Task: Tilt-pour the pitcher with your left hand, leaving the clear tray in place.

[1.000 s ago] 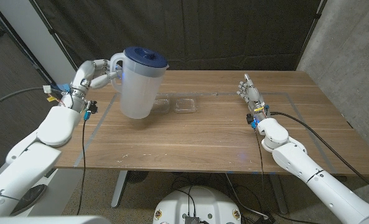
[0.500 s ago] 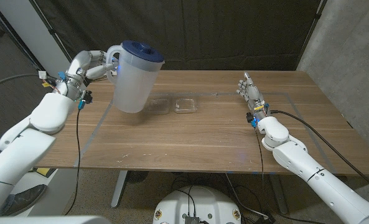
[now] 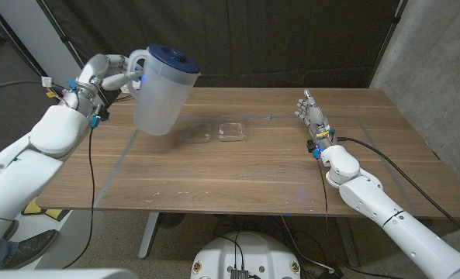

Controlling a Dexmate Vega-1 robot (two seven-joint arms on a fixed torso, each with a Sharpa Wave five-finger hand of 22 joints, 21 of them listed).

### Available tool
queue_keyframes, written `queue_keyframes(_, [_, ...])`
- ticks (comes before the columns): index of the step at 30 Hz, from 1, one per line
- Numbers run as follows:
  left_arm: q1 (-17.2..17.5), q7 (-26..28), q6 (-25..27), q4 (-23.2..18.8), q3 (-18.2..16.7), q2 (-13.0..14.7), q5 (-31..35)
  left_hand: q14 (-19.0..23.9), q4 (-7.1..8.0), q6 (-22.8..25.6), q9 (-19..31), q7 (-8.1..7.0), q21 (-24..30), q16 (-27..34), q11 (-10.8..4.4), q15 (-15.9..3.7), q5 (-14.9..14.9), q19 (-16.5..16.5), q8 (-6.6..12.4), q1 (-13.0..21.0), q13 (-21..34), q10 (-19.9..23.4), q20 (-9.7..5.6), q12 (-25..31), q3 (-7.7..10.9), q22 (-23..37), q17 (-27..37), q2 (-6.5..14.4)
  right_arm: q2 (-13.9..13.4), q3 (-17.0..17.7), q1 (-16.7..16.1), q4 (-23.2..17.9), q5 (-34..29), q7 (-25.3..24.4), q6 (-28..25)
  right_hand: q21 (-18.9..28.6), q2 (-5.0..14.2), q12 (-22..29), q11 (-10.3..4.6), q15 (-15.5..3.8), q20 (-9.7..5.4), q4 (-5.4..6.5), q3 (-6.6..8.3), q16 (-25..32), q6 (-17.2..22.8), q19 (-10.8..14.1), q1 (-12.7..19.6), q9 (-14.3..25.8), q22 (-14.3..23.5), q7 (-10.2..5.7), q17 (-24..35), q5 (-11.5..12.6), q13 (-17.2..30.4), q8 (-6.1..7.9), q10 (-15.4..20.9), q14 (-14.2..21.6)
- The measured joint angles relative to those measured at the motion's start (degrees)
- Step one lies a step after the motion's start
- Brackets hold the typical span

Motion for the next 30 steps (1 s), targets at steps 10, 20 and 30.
queue_keyframes(10, [-1.3, -0.3, 2.3, -1.0, 0.1, 1.6, 2.2, 0.6, -0.18, 0.3, 0.0, -0.31, 0.4, -0.5, -0.09, 0.02, 0.0, -0.3, -0.01, 0.0, 0.3, 0.1, 0.06, -0.2, 0.18, 0.0, 0.3, 0.0, 0.3, -0.2, 0.0, -0.1, -0.2, -0.1, 0.2, 0.0, 0.19, 0.0, 0.0, 0.0, 0.0, 0.0, 0.0, 0.0, 0.0, 0.0, -0.2, 0.0, 0.0, 0.0, 0.0, 0.0, 0.0, 0.0, 0.0, 0.0])
queue_keyframes(20, [-4.1, -1.7, 5.8, -2.1, 1.9, 4.8, 4.7, 0.6, -0.17, 0.3, 0.0, -0.31, 1.1, -0.5, -0.18, 0.02, 0.0, -0.4, -0.08, 0.0, 0.3, 0.2, -0.03, -0.4, 0.17, 0.0, 0.5, 0.0, 0.9, -0.3, -0.2, 0.5, -0.3, -0.3, 1.1, 0.0, 0.21, 0.0, -0.09, 0.0, 0.0, 0.0, 0.0, 0.0, 0.0, 0.0, -0.2, 0.0, 0.0, 0.0, 0.0, -0.5, 0.0, 0.0, 0.3, 0.0])
queue_keyframes(30, [-6.3, -4.2, 10.8, -3.2, 3.7, 8.3, 7.8, 0.6, -0.33, 0.3, -0.2, -0.31, 1.3, -0.8, -0.19, 0.03, 0.0, -0.9, -0.45, 0.0, 0.2, 0.2, 0.08, -0.7, 0.33, 0.0, 0.8, 0.0, 1.2, -0.3, -0.3, 1.0, -0.2, -0.2, 1.9, 0.0, 0.21, 0.0, 0.0, 0.0, 0.0, 0.0, 0.0, 0.0, 0.0, 0.0, -0.2, 0.0, 0.0, 0.0, 0.0, -0.5, 0.0, 0.0, 0.4, 0.0])
